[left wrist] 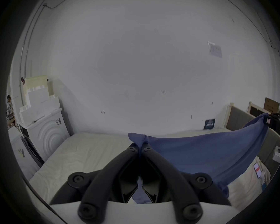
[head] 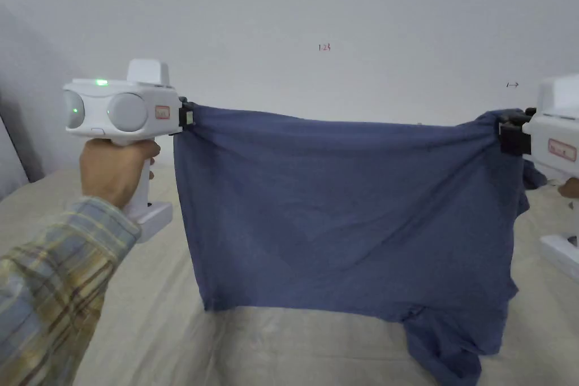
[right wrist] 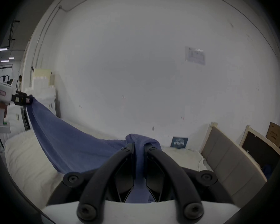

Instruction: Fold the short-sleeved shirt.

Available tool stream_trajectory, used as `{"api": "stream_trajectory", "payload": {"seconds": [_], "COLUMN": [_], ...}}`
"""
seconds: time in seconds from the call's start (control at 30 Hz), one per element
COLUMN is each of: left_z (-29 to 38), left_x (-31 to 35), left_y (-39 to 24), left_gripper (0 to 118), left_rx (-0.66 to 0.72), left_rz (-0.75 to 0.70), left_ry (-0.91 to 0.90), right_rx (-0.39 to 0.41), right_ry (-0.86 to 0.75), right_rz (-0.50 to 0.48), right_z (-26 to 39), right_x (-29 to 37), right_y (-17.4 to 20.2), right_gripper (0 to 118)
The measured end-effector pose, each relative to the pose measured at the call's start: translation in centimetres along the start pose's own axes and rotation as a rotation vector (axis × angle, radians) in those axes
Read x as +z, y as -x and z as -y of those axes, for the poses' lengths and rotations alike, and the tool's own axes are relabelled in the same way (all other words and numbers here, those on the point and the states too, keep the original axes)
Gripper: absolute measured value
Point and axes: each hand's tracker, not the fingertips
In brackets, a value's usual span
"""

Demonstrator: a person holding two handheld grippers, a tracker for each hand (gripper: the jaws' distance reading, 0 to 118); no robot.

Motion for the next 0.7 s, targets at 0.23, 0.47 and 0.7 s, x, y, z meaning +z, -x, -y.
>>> {"api": "stream_trajectory", "payload": {"seconds": [0.23,0.47,0.7], "left_z": [9.4,19.3,28.5], "left_x": [-2.0,1.1,8.8], "left_y": [-0.8,-0.5,-0.2], "left_gripper": [0,0,0], "left_rx": [-0.013,0.023,0.045], "left_rz": [0.013,0.031,0.059], "left_ry": [0.127,0.251,0.342], "right_rx": [-0.085,-0.151,-0.248], "right_ry": [0.158,0.283,0.367], "right_rz": [-0.032,-0.065,-0.085], "right_z": [9.4,17.8,24.4], "right_x": [-1.6,2.4,9.8], "right_y": [1.1,3.5,5.4], "right_gripper": [8,8,8]}}
